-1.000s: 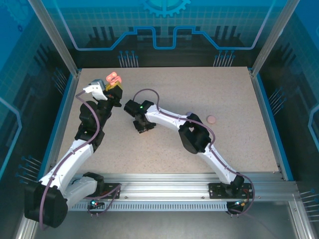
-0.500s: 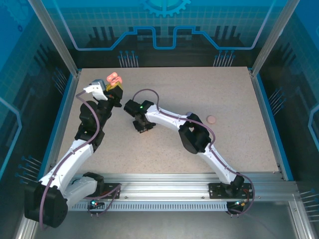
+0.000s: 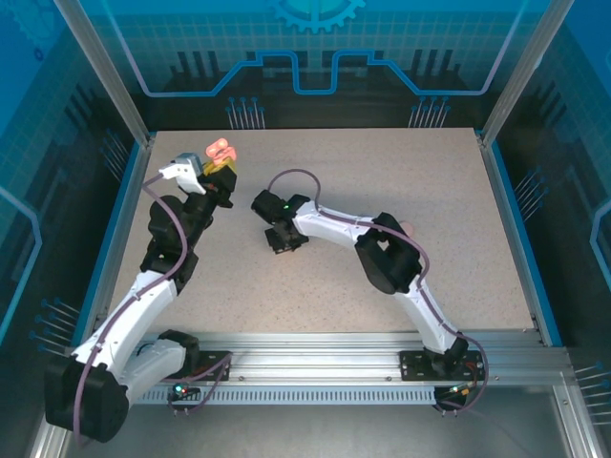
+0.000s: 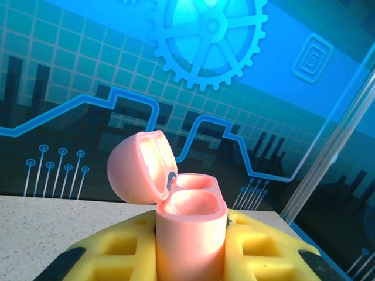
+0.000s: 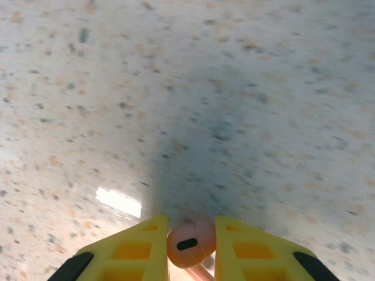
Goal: Insert wireless bluetooth earbuds into charging case
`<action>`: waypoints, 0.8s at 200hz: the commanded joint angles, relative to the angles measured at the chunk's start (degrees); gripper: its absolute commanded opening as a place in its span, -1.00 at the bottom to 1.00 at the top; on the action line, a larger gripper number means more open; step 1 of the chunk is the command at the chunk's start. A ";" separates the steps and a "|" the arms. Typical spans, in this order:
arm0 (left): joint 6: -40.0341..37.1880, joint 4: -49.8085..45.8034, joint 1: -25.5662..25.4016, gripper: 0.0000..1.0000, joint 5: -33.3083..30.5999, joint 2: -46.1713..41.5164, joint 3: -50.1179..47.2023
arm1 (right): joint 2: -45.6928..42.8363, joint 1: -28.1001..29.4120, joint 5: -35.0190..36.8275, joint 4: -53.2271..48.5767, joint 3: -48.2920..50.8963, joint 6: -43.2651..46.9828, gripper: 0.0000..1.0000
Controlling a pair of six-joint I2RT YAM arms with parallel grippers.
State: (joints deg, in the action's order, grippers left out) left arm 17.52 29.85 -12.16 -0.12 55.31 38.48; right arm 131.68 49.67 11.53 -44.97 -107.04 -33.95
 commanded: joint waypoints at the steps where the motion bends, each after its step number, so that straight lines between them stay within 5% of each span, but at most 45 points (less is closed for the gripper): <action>1: -2.75 2.38 -0.43 -1.00 3.49 -0.83 1.38 | -6.98 -1.99 0.61 4.07 3.64 -1.91 -0.61; 104: -21.14 15.44 -8.03 -1.00 10.04 5.89 -2.00 | -29.59 -9.64 -0.50 11.00 16.53 -0.95 -0.61; 160: -28.33 20.54 -12.50 -1.00 4.58 9.03 -2.26 | -41.57 -14.12 -2.24 13.72 15.48 0.05 -0.60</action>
State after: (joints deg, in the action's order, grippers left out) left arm -5.48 43.55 -23.09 7.38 63.31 36.77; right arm 95.26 37.26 11.05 -34.33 -90.61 -34.68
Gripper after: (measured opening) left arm 0.221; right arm 0.199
